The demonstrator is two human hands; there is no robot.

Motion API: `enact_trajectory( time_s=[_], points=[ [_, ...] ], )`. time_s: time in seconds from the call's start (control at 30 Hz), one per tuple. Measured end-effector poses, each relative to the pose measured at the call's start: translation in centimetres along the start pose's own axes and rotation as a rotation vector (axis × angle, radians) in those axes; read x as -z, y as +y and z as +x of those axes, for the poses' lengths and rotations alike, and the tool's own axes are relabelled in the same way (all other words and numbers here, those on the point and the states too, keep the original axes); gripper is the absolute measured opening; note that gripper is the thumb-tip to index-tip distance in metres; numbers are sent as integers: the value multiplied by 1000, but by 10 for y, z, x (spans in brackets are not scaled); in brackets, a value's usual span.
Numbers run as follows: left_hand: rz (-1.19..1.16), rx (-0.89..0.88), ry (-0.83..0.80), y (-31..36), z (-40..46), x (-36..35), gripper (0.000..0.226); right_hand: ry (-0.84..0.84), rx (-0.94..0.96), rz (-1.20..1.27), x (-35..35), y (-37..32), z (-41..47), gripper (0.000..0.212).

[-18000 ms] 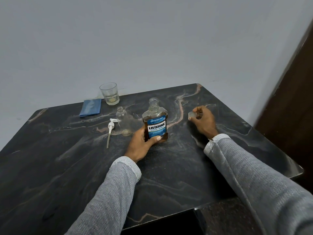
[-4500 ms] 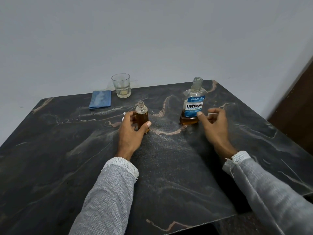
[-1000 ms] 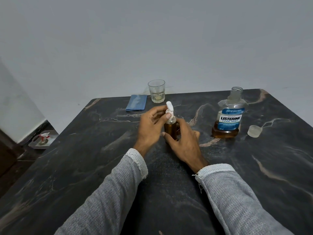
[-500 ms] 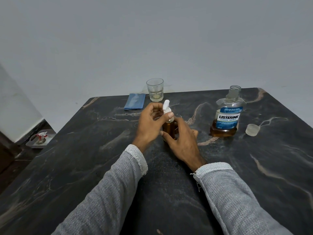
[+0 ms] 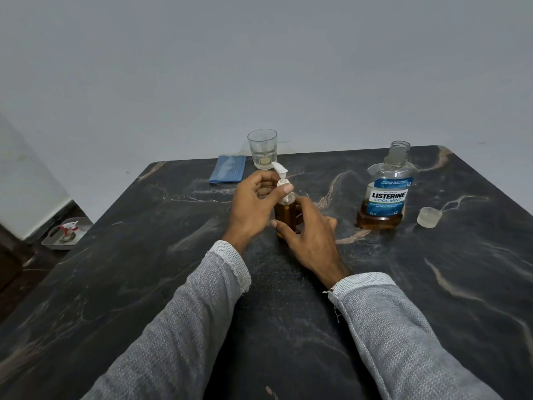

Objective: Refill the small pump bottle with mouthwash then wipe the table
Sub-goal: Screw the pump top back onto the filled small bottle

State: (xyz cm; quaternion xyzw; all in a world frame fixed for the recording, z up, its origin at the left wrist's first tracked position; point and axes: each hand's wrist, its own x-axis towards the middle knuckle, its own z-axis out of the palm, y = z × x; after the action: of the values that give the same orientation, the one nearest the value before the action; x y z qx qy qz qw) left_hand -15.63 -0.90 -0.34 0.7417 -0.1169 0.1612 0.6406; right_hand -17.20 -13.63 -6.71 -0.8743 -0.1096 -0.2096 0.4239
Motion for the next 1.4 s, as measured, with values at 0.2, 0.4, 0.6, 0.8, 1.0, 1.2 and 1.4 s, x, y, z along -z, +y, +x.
enact_trajectory(
  time_s=[0.2,0.4,0.6,0.8,1.0,1.2,1.4],
  points=[
    [91,-40,-59,-8,-6,4,21,-1,2,-3,0,0,0,51],
    [20,19,32,-4,0,-2,25,1,3,0,0,0,0,47],
    [87,-56,-141,-3,2,10,14,10,1,-2,0,-1,0,47],
    [154,1,78,-2,-5,-5,21,-1,-7,16,1,-1,-1,47],
    [195,-4,-78,-1,2,1,14,-15,6,22,1,0,0,49],
    [68,-24,-310,-3,14,11,17,-34,-12,52,5,0,2,48],
    [2,-16,-362,-11,17,15,21,-52,-38,76,4,1,3,48]
  ],
)
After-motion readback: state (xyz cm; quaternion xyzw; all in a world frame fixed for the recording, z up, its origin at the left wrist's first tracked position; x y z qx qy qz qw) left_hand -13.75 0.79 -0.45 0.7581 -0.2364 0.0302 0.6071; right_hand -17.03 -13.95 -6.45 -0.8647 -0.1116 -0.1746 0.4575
